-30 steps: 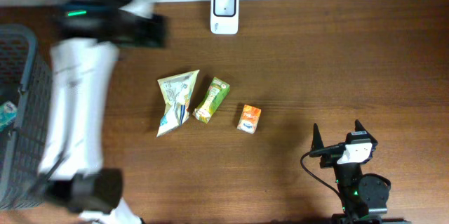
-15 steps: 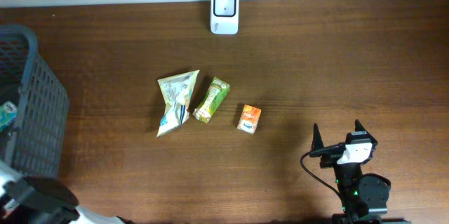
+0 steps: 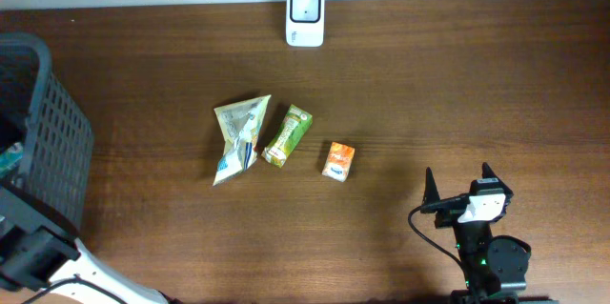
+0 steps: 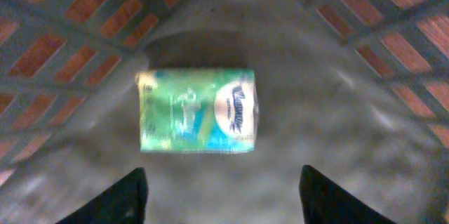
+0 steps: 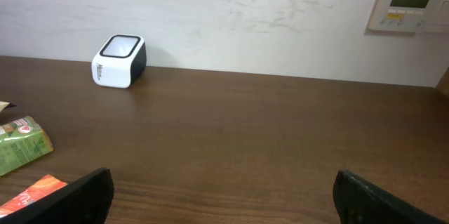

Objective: Scan the item barcode
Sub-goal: 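Grasp the teal tissue pack in the basket and place it beside orange pack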

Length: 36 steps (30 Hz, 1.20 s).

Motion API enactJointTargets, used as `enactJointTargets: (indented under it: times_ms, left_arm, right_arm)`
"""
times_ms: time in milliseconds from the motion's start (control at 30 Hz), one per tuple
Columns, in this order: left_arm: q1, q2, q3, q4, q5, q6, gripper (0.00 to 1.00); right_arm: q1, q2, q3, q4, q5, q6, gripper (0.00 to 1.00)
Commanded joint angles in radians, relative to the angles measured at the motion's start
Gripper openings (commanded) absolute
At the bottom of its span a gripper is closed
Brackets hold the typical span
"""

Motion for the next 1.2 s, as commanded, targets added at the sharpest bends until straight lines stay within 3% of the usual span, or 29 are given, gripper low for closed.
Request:
enactJointTargets:
  times_ms: [0, 267, 333, 400, 500, 667, 900, 967, 1000, 1067, 1167]
  left_arm:
    - [0.006, 0.055, -0.004, 0.047, -0.011, 0.035, 0.62]
    - [0.006, 0.156, -0.005, 0.09, -0.011, 0.035, 0.6]
    - [0.006, 0.172, -0.005, 0.091, -0.011, 0.035, 0.53]
    - [0.006, 0.181, -0.005, 0.091, -0.011, 0.035, 0.37]
    - [0.006, 0.185, -0.005, 0.08, -0.011, 0.035, 0.0]
    - [0.006, 0.182, 0.053, -0.019, 0.026, 0.034, 0.0]
    - [0.005, 0.0, 0.353, -0.171, 0.377, -0.098, 0.0]
    - [-0.001, -0.119, 0.409, -0.198, 0.655, -0.121, 0.0]
    - [-0.017, -0.185, 0.409, -0.194, 0.74, -0.12, 0.0]
    - [-0.082, -0.289, 0.409, -0.206, 0.75, -0.111, 0.0]
    - [-0.295, -0.394, 0.409, -0.286, 0.719, 0.001, 0.0]
  right_arm:
    - [0.005, -0.005, -0.007, -0.001, 0.005, 0.0, 0.99]
    - [0.005, -0.005, -0.007, -0.001, 0.005, 0.001, 0.99]
    - [0.005, -0.005, -0.007, -0.001, 0.005, 0.001, 0.99]
    - [0.005, -0.005, -0.007, -0.001, 0.005, 0.0, 0.99]
    - [0.005, -0.005, -0.007, -0.001, 0.005, 0.0, 0.99]
    - [0.005, -0.005, -0.007, -0.001, 0.005, 0.001, 0.99]
    - [0.005, -0.005, -0.007, -0.001, 0.005, 0.0, 0.99]
    - [0.005, -0.005, -0.007, -0.001, 0.005, 0.0, 0.99]
    - [0.005, -0.005, -0.007, -0.001, 0.005, 0.001, 0.99]
    - [0.005, -0.005, -0.007, -0.001, 0.005, 0.001, 0.99]
    - [0.005, -0.005, -0.007, -0.001, 0.005, 0.001, 0.99]
